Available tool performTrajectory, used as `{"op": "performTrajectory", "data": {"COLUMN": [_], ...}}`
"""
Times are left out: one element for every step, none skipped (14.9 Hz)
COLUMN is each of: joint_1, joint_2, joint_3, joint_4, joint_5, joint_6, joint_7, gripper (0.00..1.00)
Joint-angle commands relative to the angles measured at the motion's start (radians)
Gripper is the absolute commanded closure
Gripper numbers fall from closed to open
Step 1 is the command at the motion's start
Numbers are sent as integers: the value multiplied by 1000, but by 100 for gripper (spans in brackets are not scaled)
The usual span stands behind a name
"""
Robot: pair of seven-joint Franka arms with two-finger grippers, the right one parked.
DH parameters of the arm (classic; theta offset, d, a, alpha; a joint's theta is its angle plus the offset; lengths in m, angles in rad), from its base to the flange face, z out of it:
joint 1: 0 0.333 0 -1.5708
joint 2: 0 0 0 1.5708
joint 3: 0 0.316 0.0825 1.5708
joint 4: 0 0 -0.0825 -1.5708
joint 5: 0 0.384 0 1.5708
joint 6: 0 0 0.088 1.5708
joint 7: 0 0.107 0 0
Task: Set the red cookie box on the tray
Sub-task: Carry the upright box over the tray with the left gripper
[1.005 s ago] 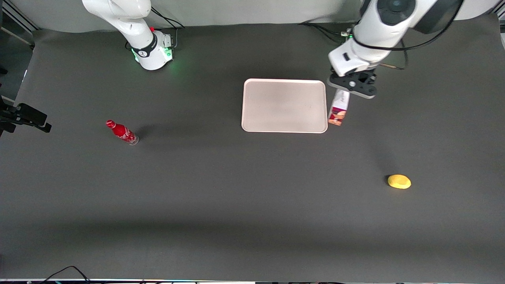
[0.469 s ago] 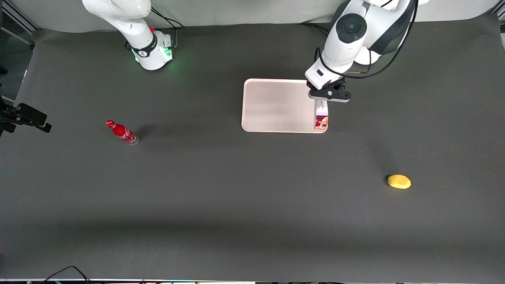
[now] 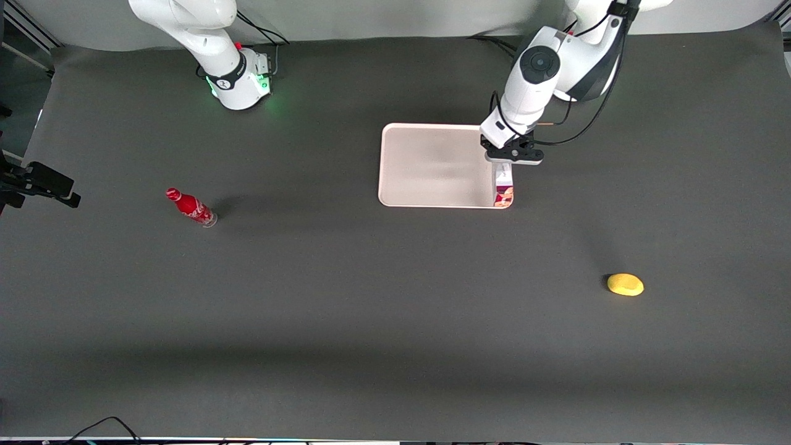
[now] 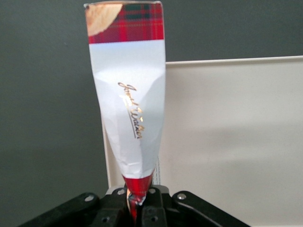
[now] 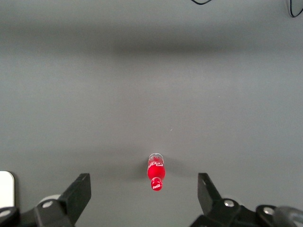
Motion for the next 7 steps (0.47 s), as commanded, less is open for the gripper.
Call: {"op": "performTrajectory", "data": {"joint_1": [-4, -4, -5, -4, -4, -4, -4], "joint_2": [112, 120, 123, 123, 123, 124, 124], "joint_3": [-39, -41, -49, -65, -67, -67, -67], "joint_4": [-8, -28, -39, -44, -45, -48, -51], "joint_5": [-4, -4, -4, -4, -4, -4, -4], "joint_6": [121, 153, 168, 171, 172, 172, 172], "joint_7": [-78, -78, -80, -80, -80, -80, -80], "gripper": [100, 100, 100, 100, 100, 100, 100]}}
